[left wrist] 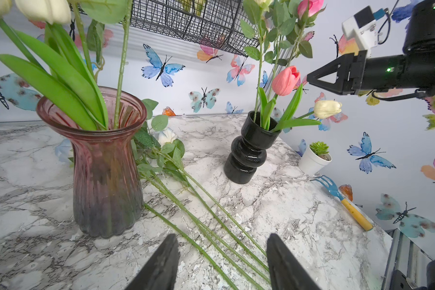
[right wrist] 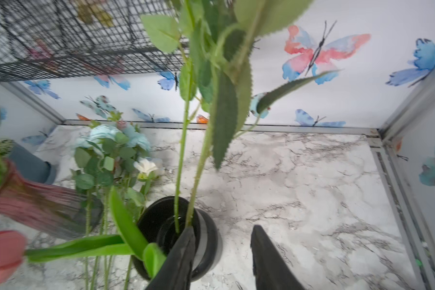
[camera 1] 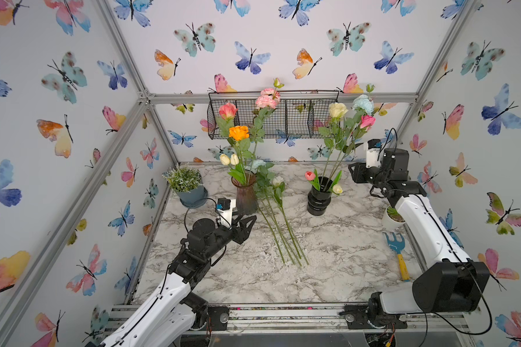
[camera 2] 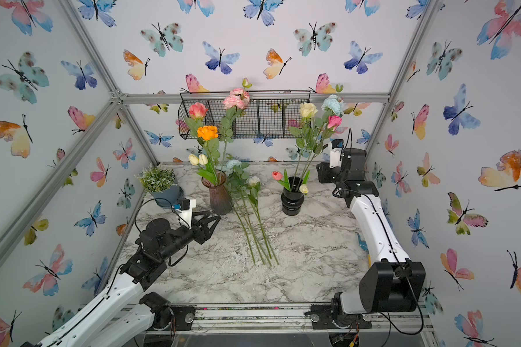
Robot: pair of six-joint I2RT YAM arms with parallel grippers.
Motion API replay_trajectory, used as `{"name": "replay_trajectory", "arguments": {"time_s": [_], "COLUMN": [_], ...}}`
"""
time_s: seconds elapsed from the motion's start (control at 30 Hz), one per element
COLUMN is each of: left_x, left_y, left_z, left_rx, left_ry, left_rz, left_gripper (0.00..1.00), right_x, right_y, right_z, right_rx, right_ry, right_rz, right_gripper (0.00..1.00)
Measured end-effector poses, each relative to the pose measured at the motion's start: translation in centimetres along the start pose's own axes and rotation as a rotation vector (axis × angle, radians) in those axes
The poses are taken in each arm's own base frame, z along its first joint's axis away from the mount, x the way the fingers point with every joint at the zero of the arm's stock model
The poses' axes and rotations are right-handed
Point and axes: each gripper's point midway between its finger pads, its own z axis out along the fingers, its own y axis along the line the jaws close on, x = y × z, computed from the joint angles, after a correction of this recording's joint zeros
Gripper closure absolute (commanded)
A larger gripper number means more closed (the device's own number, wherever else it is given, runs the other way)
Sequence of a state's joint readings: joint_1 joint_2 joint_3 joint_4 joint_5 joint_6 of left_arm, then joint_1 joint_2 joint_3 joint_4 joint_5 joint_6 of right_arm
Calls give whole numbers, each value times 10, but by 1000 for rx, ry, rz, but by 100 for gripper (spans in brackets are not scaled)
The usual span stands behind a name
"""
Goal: Pick out blue flowers from the vase
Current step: Pick up the flower from the vase.
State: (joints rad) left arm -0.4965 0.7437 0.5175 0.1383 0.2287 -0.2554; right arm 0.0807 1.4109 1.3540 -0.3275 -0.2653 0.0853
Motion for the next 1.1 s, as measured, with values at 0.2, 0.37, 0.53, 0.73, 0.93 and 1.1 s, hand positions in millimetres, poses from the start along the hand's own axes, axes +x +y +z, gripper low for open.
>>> {"name": "replay_trajectory", "arguments": {"time_s": [0.2, 0.37, 0.53, 0.73, 0.93, 1.1], "left_x": [0, 0, 0, -1, -1, -1], "left_y": [0, 0, 1, 1, 2, 2], "left_z": [0, 1, 1, 0, 0, 0], "left_rx": [2, 4, 4, 4, 6, 8], "left_ry": [1, 1, 0, -3, -3, -2], "left_rz": [-1, -5, -5, -6, -7, -8], "left_gripper": [44, 44, 44, 44, 44, 44], "right_x": [-21, -47, -68, -54, -38, -37], "right_y": [47, 80, 73, 48, 25, 15], "right_z": [-17, -25, 2, 63, 80, 79], "right_rx": [-143, -229, -202, -98, 28, 104], "right_ry": [-44, -72, -61, 60, 136, 141], "right_rz": [-45, -81, -71, -40, -37, -50], "right_gripper": [60, 60, 57, 57, 57, 57]}}
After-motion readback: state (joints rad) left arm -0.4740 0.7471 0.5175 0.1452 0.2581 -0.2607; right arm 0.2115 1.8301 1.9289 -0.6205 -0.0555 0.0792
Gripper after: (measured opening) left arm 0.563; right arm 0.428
